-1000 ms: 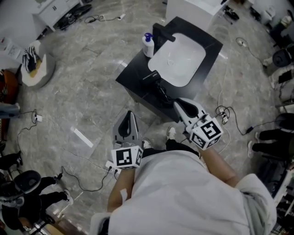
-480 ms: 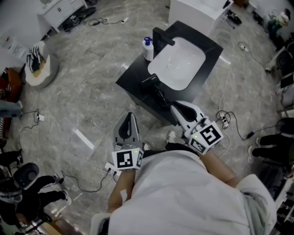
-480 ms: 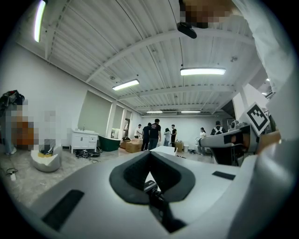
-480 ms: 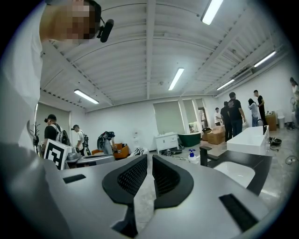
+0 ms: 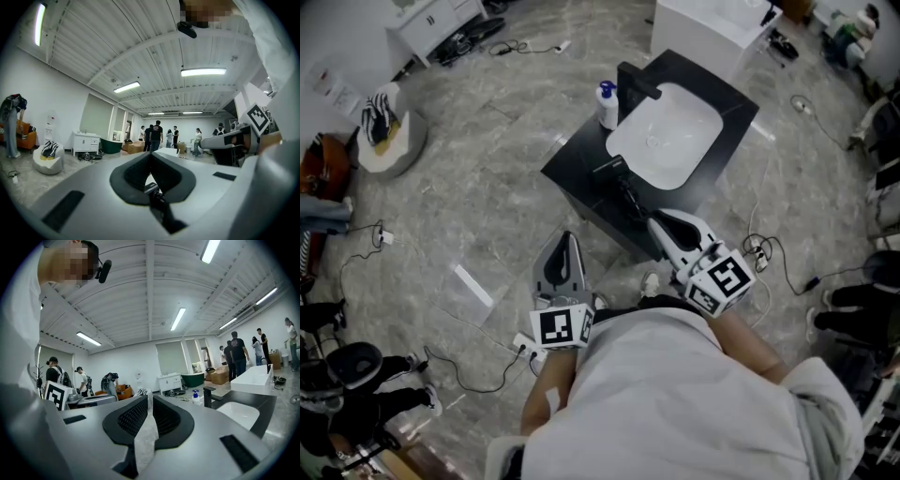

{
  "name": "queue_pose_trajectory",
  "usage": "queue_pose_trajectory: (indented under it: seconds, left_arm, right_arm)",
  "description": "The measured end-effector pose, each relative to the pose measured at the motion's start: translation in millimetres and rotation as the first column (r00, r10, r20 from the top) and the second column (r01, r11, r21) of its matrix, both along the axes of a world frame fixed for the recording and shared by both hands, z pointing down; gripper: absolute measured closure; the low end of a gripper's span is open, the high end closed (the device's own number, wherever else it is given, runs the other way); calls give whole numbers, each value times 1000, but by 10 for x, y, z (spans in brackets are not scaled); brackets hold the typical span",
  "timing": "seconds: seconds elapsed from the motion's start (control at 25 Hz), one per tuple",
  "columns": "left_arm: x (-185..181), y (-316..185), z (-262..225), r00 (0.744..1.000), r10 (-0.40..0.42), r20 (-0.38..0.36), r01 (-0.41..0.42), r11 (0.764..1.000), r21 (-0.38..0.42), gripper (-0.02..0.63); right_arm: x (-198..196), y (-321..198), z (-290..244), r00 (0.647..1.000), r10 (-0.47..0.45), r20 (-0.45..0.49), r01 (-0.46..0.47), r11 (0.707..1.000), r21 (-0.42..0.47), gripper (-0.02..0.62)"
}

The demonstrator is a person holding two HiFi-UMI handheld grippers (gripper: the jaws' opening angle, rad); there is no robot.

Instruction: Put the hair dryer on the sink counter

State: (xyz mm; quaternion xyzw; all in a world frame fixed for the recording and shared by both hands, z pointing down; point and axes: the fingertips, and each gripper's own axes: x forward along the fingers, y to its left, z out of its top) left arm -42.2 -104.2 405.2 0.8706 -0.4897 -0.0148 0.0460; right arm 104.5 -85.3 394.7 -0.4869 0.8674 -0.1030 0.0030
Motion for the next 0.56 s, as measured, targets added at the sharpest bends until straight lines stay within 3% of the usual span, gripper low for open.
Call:
queue_pose_trajectory:
  seconds: [0.56]
  left_arm:
    - [-91, 91, 90, 1000, -30, 5, 30, 999, -27, 604]
  right_arm:
    - [-93, 41, 22, 998, -44, 40, 45, 999, -22, 537]
